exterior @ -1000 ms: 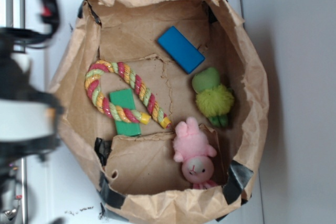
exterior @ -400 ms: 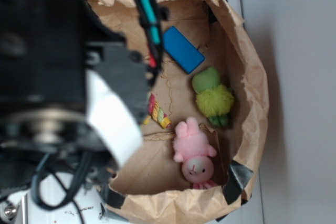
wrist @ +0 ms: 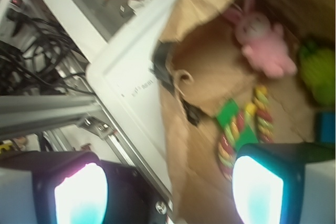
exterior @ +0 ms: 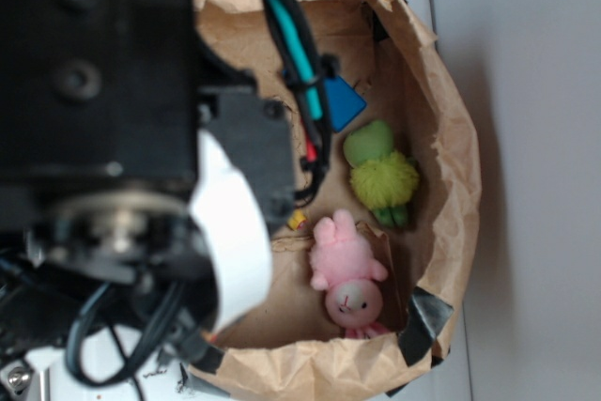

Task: Grab the blue block.

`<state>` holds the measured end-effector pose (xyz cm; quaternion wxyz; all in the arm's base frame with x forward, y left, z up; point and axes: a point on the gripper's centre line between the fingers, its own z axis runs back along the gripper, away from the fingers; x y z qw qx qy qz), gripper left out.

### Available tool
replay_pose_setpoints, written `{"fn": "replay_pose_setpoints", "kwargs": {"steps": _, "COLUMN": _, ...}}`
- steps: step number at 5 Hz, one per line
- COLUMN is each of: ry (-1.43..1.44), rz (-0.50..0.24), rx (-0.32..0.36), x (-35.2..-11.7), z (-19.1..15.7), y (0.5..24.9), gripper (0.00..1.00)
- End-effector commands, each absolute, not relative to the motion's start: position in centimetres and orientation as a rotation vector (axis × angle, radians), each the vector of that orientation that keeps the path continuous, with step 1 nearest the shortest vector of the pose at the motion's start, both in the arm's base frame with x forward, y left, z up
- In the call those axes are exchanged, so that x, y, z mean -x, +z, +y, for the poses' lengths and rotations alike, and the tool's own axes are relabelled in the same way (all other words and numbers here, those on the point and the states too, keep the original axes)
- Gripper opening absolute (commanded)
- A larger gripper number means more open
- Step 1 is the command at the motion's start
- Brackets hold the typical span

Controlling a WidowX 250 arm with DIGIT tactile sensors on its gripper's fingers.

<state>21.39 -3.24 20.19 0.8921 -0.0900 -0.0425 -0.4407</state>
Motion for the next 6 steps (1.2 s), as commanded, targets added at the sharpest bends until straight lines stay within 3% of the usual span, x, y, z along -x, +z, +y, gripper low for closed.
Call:
{"fn": "replay_pose_setpoints", "kwargs": {"steps": 1, "ry": -0.927, "rz": -0.141, "rx": 0.167, "x": -21.1, "z": -3.6, "y": 21.5, "gripper": 1.0}}
{"fn": "replay_pose_setpoints", "kwargs": {"steps": 2, "ry": -0.927, "rz": -0.141, "rx": 0.167, "x": -21.1, "z": -3.6, "y": 21.5, "gripper": 1.0}}
{"fn": "replay_pose_setpoints", "kwargs": {"steps": 3, "ry": -0.988, "rz": -0.247, "rx": -0.039, "x": -23.6, "z": -2.6, "y": 17.8, "gripper": 1.0}}
{"fn": "replay_pose_setpoints", "kwargs": {"steps": 4, "ry": -1.042, "rz": -0.294, "rx": -0.078, "x": -25.2, "z": -2.2, "y": 16.7, "gripper": 1.0}}
{"fn": "replay_pose_setpoints", "kwargs": {"steps": 6, "ry": -1.107, "rz": -0.344, "rx": -0.057, "x": -27.1, "z": -1.3, "y": 15.8, "gripper": 1.0}}
